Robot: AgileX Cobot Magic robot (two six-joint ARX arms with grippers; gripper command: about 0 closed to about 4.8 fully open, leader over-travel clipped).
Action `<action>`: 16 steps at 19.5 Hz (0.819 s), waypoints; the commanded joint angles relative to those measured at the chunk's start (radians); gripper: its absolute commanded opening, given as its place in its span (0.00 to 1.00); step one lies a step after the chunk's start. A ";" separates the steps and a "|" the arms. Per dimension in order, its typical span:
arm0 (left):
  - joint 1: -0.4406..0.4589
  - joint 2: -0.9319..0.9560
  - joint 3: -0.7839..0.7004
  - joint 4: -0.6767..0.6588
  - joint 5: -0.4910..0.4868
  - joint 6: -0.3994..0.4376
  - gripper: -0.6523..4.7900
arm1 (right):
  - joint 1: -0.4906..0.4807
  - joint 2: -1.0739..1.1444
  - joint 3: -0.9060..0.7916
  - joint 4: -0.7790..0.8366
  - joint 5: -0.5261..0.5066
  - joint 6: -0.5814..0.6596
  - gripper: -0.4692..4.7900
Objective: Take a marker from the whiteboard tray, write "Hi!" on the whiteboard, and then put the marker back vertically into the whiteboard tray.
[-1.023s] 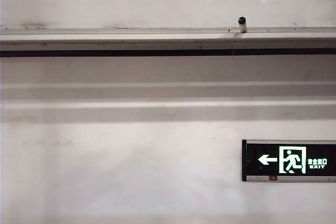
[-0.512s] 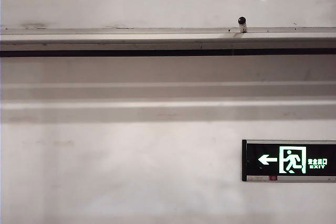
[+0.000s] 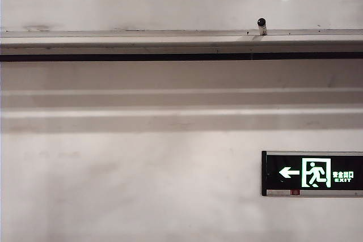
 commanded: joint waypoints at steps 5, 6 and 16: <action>0.001 -0.001 0.002 0.009 0.001 0.000 0.12 | -0.095 -0.094 -0.116 0.093 -0.018 0.001 0.12; 0.001 -0.001 0.002 0.010 0.003 0.000 0.12 | -0.120 -0.126 -0.148 0.103 -0.067 0.002 0.12; 0.001 -0.001 0.001 0.009 0.002 0.000 0.12 | -0.228 -0.311 -0.393 0.167 -0.121 0.028 0.12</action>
